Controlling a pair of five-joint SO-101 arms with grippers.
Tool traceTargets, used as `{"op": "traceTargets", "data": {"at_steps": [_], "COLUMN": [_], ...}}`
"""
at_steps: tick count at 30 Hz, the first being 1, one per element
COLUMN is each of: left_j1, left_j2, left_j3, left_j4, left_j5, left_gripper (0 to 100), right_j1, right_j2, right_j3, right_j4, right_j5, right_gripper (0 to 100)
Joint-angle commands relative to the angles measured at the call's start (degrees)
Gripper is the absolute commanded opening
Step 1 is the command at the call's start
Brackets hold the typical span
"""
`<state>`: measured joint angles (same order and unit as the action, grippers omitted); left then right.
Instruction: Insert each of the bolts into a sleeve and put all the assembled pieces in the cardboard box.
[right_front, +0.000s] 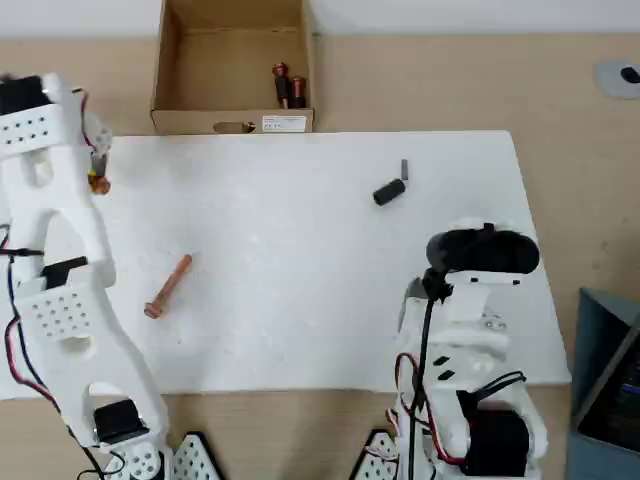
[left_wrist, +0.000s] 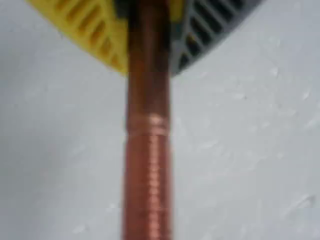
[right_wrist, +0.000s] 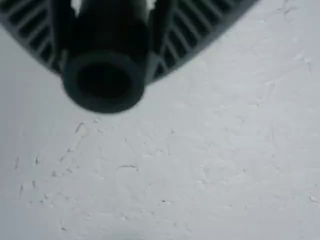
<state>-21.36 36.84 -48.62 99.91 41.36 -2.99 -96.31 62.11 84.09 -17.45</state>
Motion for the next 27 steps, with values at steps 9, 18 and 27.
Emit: {"op": "traceTargets", "data": {"at_steps": [9,18,27], "left_j1": [-4.40,-3.96,-3.87], "left_j2": [-4.09,-4.09,-4.09], "left_j3": [14.24,14.51,14.51], "left_j4": [0.44,0.44,0.44], "left_j5": [29.27,32.35,32.09], "left_gripper": [0,1,20], "right_j1": [-0.57,-0.57,-0.57], "right_j2": [-0.57,-0.57,-0.57], "right_j3": [-0.48,-0.48,-0.48], "right_j4": [0.09,0.09,0.18], "right_j5": [0.09,0.09,0.09], "right_gripper": [0.9,0.9,0.9]}}
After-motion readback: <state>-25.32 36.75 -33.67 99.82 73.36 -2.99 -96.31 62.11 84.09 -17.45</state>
